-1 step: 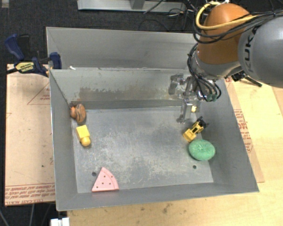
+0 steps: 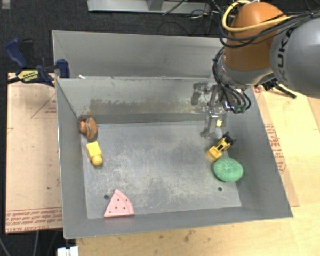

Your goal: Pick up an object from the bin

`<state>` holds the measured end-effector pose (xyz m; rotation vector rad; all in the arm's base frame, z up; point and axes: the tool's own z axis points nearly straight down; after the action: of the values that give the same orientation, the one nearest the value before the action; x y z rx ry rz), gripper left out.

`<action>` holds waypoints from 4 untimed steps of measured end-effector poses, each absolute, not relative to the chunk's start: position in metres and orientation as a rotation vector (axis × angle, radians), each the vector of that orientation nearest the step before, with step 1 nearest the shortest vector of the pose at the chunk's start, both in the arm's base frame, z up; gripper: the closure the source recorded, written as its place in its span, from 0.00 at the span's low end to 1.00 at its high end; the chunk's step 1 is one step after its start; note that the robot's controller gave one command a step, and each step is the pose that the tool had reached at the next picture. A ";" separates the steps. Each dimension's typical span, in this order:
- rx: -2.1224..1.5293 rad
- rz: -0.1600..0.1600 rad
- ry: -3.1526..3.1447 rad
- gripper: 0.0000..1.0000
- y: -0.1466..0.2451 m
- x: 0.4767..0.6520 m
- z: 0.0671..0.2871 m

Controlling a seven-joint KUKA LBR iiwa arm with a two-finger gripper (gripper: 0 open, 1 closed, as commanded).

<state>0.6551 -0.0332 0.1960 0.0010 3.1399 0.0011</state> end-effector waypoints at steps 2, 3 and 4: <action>-0.028 0.000 3.140 0.00 -0.085 0.594 0.138; -0.230 0.000 3.132 0.00 -0.096 0.587 0.113; -0.396 0.014 3.121 1.00 -0.141 0.581 0.072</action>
Offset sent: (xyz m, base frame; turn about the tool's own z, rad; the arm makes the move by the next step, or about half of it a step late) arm -0.0656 -0.0544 -0.0633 -0.0122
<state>0.5815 -0.1410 0.0725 -0.3962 3.1213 0.0139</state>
